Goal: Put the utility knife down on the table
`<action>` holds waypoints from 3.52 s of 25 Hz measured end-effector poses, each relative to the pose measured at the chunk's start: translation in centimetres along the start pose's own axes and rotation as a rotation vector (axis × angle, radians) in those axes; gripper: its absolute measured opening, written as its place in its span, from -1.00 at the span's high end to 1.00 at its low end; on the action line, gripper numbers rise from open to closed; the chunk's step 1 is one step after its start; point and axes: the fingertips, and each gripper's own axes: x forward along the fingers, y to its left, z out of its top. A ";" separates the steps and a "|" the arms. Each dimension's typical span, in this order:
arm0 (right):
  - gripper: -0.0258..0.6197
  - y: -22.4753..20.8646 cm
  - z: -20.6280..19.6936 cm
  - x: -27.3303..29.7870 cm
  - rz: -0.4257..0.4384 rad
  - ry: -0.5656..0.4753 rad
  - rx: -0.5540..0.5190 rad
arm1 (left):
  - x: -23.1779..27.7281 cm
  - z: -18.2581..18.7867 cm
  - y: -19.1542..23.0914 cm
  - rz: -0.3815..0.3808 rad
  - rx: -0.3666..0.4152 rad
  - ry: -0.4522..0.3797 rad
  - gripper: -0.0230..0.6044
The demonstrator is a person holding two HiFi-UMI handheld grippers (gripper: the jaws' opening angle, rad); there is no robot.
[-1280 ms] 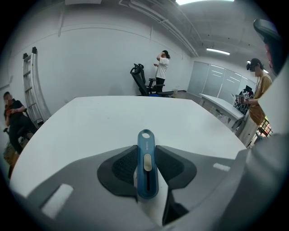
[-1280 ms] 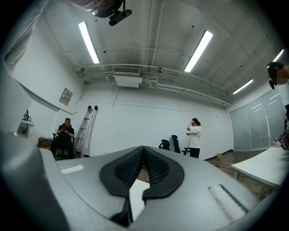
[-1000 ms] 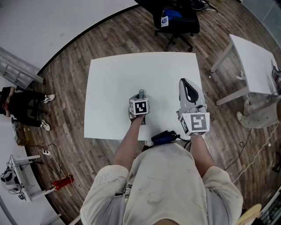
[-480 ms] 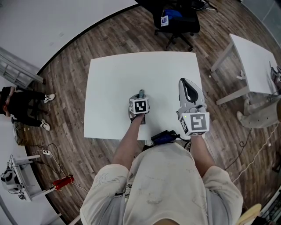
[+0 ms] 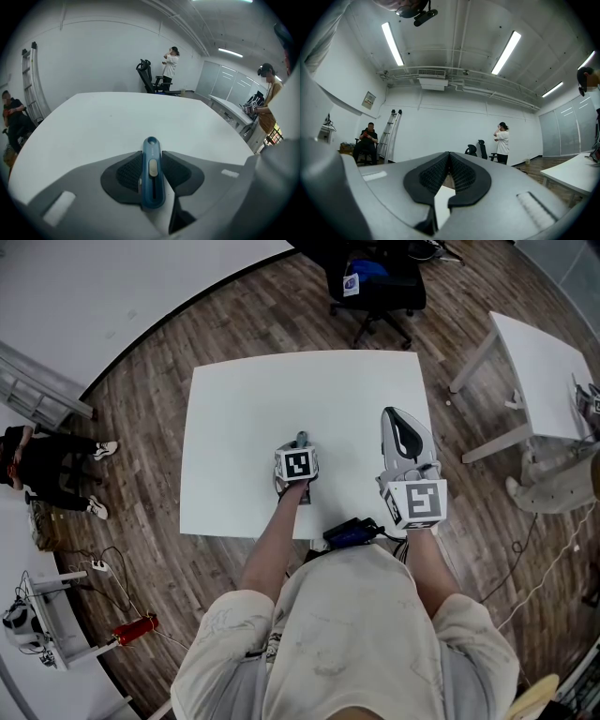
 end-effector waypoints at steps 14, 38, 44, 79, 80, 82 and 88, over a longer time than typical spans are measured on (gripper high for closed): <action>0.91 0.8 -0.7 0.1 -0.005 0.002 -0.001 | 0.2 -0.4 1.0 0.003 -0.006 -0.012 0.43; 0.91 0.0 0.8 -0.5 -0.011 0.004 -0.014 | 0.2 -0.7 0.3 0.003 -0.040 -0.003 0.34; 0.91 0.4 1.0 -0.8 -0.008 0.003 -0.019 | -0.2 -1.2 0.4 -0.005 -0.073 -0.001 0.30; 0.91 -0.1 0.5 -0.5 -0.008 0.010 -0.019 | -0.8 0.0 0.4 -0.009 -0.091 -0.108 0.22; 0.91 -0.1 0.5 -0.5 -0.009 0.010 -0.019 | -0.9 0.0 0.4 -0.009 -0.092 -0.113 0.22; 0.91 -0.1 0.6 -0.5 -0.008 0.011 -0.019 | -0.9 0.1 0.4 -0.009 -0.094 -0.124 0.25; 0.91 0.4 -0.3 -0.7 -0.004 0.016 -0.022 | -0.7 -0.6 0.6 0.003 -0.070 -0.142 0.33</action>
